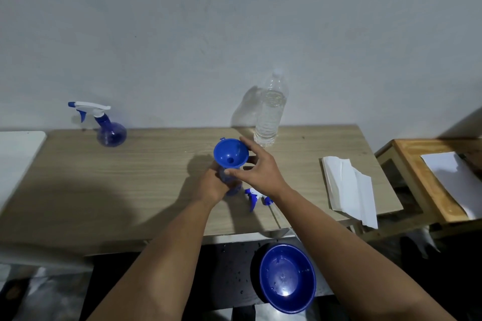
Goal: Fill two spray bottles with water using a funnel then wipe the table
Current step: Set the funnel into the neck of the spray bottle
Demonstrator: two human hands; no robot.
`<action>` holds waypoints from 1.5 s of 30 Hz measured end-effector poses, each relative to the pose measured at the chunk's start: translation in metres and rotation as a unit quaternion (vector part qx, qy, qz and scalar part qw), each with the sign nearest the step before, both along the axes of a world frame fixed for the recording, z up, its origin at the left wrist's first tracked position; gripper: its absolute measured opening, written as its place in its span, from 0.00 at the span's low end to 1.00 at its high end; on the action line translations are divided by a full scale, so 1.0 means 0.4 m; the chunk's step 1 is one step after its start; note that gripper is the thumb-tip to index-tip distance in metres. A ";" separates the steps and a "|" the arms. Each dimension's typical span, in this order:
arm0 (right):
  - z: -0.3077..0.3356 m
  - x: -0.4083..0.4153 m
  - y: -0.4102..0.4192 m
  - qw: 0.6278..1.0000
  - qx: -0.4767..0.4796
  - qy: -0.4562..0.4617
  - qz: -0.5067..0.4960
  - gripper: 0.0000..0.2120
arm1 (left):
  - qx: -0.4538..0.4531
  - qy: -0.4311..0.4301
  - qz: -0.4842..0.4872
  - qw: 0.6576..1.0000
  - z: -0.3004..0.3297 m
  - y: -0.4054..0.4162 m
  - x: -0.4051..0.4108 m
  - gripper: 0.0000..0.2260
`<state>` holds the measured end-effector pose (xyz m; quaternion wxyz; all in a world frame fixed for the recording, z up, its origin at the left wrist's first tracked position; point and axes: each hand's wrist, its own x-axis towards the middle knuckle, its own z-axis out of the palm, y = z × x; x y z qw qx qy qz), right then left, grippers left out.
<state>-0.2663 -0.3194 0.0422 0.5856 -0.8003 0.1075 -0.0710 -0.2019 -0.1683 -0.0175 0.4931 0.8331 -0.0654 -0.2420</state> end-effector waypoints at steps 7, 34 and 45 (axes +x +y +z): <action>-0.001 0.014 0.010 1.000 0.011 0.002 -0.005 0.44 | 0.010 -0.003 -0.005 1.000 0.063 0.003 -0.014 0.13; 0.253 0.362 -0.339 0.977 -0.174 0.022 -0.118 0.25 | 0.043 -0.123 -0.138 0.982 0.369 -0.340 0.341 0.42; 0.175 0.233 -0.349 0.987 -0.068 -0.057 -0.133 0.19 | -0.016 -0.094 -0.124 0.988 0.300 -0.421 0.247 0.37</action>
